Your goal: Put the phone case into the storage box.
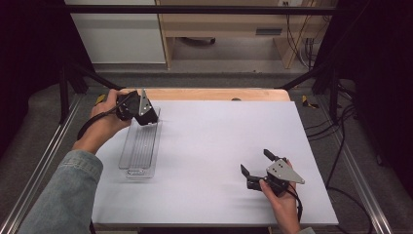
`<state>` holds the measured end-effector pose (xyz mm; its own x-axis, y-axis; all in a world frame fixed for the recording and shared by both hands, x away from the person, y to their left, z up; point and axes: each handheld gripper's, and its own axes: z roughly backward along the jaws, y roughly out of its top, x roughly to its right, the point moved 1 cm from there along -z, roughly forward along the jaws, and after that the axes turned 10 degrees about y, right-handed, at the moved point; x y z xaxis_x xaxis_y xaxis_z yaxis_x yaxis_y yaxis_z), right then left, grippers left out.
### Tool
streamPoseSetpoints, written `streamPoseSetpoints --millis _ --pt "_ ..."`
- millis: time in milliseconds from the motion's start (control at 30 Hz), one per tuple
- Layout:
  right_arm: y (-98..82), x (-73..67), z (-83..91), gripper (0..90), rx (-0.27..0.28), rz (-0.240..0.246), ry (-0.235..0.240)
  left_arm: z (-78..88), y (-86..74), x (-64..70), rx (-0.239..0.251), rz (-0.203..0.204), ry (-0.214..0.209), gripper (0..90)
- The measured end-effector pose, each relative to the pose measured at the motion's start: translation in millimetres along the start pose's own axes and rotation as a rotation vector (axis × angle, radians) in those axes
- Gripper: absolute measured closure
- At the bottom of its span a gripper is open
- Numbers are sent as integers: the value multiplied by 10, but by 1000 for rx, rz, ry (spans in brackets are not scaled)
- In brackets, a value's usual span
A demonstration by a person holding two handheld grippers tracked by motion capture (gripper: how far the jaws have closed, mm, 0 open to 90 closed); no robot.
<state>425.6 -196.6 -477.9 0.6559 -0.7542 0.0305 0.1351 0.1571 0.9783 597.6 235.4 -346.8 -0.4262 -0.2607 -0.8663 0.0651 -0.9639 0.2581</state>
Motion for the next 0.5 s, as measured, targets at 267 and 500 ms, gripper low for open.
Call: streamPoseSetpoints --millis 267,500 --pt "1 11 0 50 2 -2 -2 -55 -19 -5 -15 -9 -10 827" --pt "4 22 6 50 5 -3 -5 -73 20 10 -8 -28 -19 826"
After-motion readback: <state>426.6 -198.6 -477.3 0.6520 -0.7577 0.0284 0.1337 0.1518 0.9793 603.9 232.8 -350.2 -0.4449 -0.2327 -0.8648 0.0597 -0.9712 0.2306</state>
